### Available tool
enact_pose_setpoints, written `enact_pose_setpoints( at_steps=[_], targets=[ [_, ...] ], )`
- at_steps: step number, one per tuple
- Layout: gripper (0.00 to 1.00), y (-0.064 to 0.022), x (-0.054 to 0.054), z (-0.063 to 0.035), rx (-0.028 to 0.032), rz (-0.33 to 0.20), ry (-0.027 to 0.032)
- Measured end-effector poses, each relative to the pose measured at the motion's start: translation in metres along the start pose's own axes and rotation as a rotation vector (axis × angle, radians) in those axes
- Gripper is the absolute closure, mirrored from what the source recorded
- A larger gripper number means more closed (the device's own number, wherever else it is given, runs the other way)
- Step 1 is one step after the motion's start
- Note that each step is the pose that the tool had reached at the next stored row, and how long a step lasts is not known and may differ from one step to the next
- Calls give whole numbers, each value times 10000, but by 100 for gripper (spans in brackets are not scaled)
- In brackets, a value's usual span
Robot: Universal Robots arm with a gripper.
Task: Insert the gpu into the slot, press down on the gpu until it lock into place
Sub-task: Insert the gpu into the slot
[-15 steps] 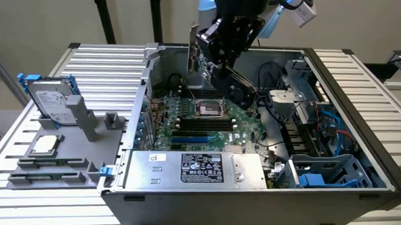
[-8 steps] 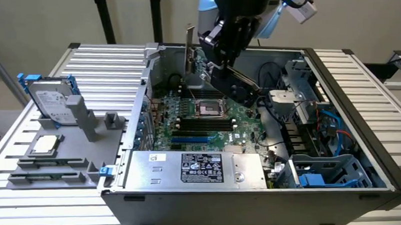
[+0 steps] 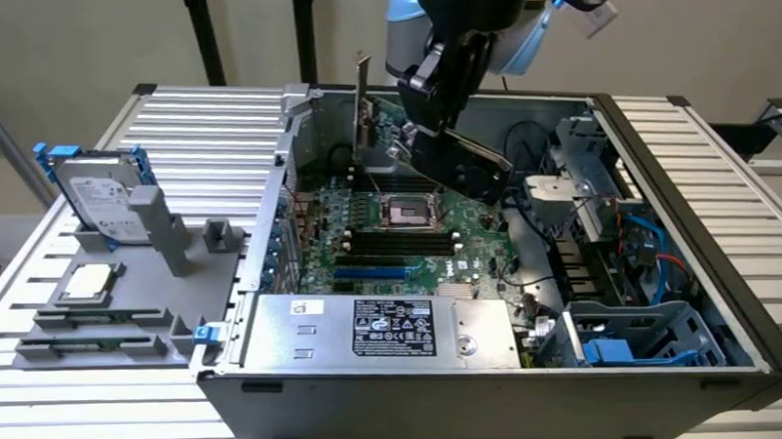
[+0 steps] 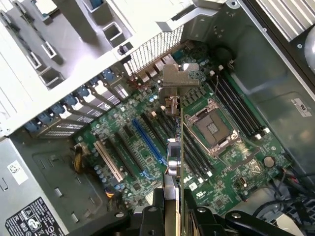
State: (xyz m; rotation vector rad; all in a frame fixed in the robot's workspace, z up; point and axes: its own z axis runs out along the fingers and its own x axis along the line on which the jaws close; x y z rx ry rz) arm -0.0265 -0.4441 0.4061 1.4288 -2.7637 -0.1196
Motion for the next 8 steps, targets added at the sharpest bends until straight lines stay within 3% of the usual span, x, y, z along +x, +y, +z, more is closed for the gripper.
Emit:
enact_pose_setpoints(
  at_steps=[8],
  targets=[
    [74, 0, 0, 3, 90, -1474, -18]
  ],
)
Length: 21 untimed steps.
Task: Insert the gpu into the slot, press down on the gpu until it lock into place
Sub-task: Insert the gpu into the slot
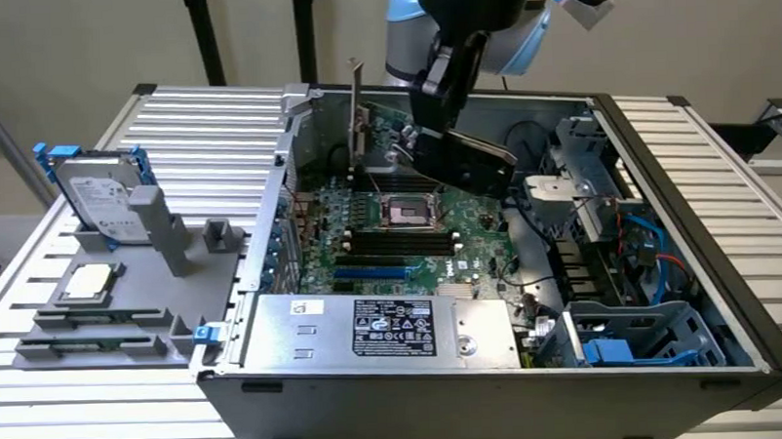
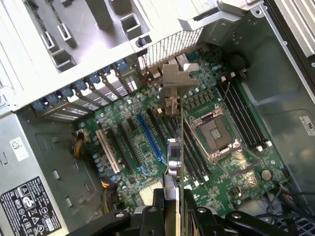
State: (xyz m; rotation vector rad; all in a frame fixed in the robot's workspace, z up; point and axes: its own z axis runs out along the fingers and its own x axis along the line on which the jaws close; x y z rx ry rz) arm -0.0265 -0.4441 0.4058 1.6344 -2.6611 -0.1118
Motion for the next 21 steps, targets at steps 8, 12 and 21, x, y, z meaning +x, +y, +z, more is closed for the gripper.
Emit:
enact_pose_setpoints(
  at_steps=[8, 12, 21],
  targets=[
    [74, 0, 0, 4, 113, -1432, -34],
    [74, -1, 0, 9, 191, -2116, -67],
    [74, -2, 1, 34, 268, -3694, -140]
  ],
)
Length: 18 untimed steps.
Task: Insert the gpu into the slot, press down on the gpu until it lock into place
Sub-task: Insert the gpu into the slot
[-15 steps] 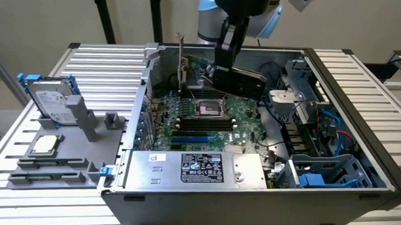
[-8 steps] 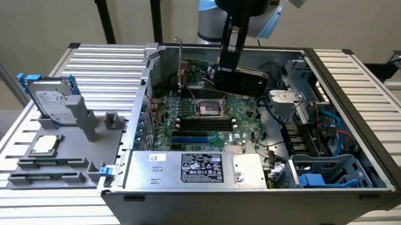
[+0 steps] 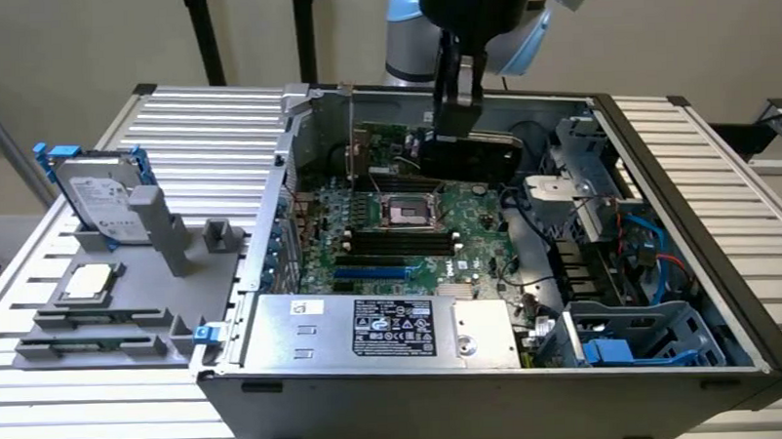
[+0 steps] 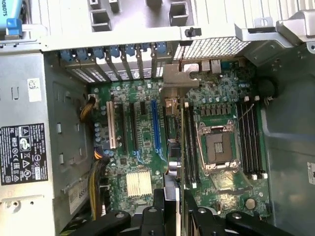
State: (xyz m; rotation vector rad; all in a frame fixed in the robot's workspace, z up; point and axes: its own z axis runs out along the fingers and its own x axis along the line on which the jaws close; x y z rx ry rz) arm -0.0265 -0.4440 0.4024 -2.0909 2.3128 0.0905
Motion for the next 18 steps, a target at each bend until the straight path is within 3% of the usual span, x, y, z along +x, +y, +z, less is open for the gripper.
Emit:
enact_pose_setpoints(
  at_steps=[4, 9, 18],
  targets=[
    [74, 4, 2, 23, -5, -355, -88],
    [74, 47, 8, 47, -5, -356, -99],
    [74, 223, 35, 166, -7, -357, -105]
  ],
)
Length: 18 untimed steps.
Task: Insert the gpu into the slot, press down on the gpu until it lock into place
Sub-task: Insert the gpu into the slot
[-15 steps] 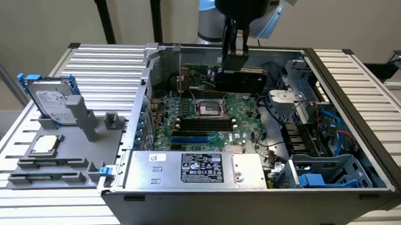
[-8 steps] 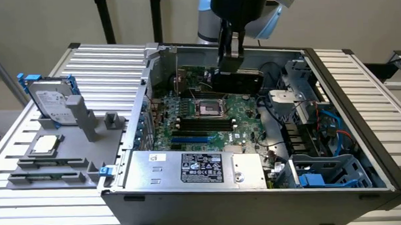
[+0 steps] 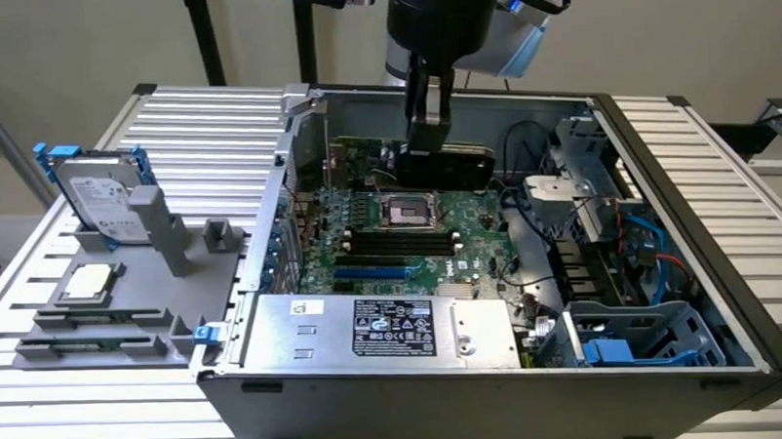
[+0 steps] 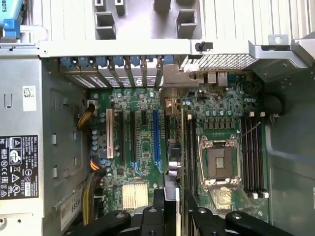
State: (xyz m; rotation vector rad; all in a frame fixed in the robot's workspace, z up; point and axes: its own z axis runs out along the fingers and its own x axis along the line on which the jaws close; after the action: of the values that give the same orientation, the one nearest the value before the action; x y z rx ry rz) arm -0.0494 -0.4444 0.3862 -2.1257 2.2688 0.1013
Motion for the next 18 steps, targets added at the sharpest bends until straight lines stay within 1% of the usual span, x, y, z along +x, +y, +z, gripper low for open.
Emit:
enact_pose_setpoints(
  at_steps=[4, 18],
  targets=[
    [74, 43, 27, 72, 0, 1, -1],
    [74, 92, 229, 315, -2, -24, -6]
  ],
)
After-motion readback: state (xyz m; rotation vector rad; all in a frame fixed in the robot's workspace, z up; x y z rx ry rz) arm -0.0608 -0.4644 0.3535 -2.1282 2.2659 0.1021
